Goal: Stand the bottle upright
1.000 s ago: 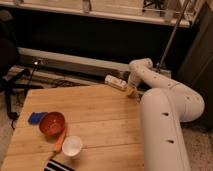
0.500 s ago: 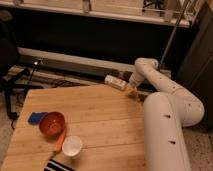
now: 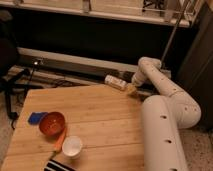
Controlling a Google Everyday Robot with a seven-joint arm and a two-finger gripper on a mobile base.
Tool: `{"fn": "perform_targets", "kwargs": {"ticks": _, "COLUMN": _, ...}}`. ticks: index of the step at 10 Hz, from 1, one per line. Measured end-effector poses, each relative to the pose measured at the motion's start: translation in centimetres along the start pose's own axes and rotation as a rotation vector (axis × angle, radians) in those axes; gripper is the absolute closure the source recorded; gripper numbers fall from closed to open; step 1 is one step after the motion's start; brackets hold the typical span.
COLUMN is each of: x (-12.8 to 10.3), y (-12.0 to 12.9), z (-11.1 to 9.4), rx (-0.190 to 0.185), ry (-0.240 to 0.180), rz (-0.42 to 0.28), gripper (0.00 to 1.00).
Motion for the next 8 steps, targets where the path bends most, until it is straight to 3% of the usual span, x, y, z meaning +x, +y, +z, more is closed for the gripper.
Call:
{"fn": "perform_targets", "kwargs": {"ticks": 4, "x": -0.12, "y": -0.37, "z": 0.0, "rx": -0.014, "ry": -0.018, "rz": -0.012, "gripper": 0.83}}
{"fn": "perform_targets", "kwargs": {"ticks": 5, "x": -0.13, "y": -0.44, "z": 0.0, "rx": -0.018, "ry": -0.02, "rz": -0.016, "gripper": 0.87}}
{"fn": "perform_targets", "kwargs": {"ticks": 8, "x": -0.11, "y": -0.49, "z": -0.01, "rx": -0.027, "ry": -0.014, "rz": -0.03, "gripper": 0.87}}
